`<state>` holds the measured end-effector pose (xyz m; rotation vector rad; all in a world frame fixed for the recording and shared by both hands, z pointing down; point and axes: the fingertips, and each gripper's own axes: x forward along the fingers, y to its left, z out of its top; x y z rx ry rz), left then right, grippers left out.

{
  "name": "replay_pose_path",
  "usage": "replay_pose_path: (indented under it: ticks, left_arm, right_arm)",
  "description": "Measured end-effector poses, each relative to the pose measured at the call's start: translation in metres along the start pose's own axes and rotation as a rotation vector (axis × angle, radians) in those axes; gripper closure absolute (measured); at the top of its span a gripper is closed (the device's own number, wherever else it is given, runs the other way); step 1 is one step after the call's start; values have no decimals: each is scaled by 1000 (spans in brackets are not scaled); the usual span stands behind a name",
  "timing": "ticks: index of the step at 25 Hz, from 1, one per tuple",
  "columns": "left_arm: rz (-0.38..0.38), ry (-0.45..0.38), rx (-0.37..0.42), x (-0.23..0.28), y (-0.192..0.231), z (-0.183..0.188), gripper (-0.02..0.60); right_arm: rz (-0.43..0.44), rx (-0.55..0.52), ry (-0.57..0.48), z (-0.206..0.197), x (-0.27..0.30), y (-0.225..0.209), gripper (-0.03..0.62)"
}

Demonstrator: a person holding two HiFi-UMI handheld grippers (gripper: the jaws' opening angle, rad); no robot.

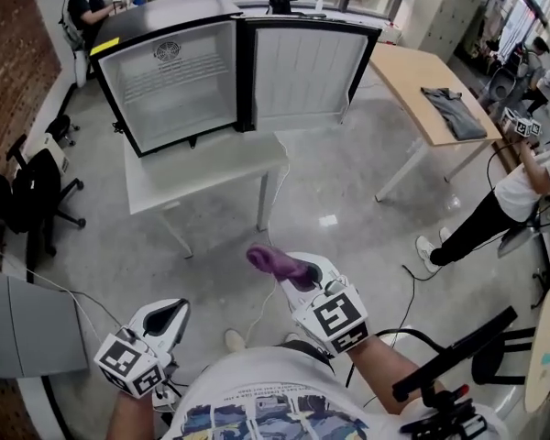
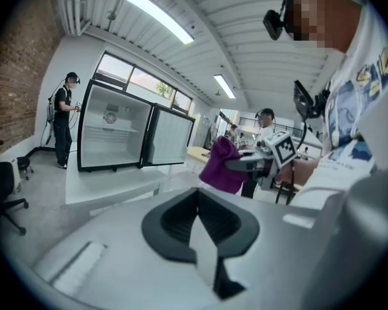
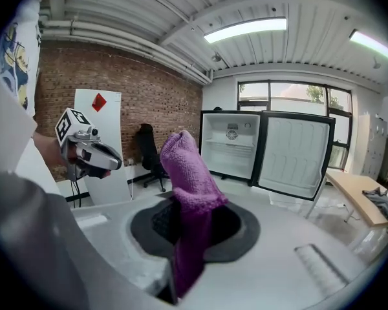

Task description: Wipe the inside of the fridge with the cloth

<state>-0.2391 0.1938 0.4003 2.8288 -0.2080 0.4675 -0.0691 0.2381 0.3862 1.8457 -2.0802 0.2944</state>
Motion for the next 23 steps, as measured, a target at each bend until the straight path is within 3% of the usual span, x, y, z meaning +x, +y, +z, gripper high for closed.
replay_pose_path:
  ticks: [10, 23]
  left_arm:
    - [-63, -7, 31, 37, -62, 22, 575]
    - [-66, 6, 48, 98, -141, 24, 575]
  right_arm:
    - [-9, -3, -22, -4, -52, -21, 540]
    - [-5, 17, -41, -45, -118, -77, 540]
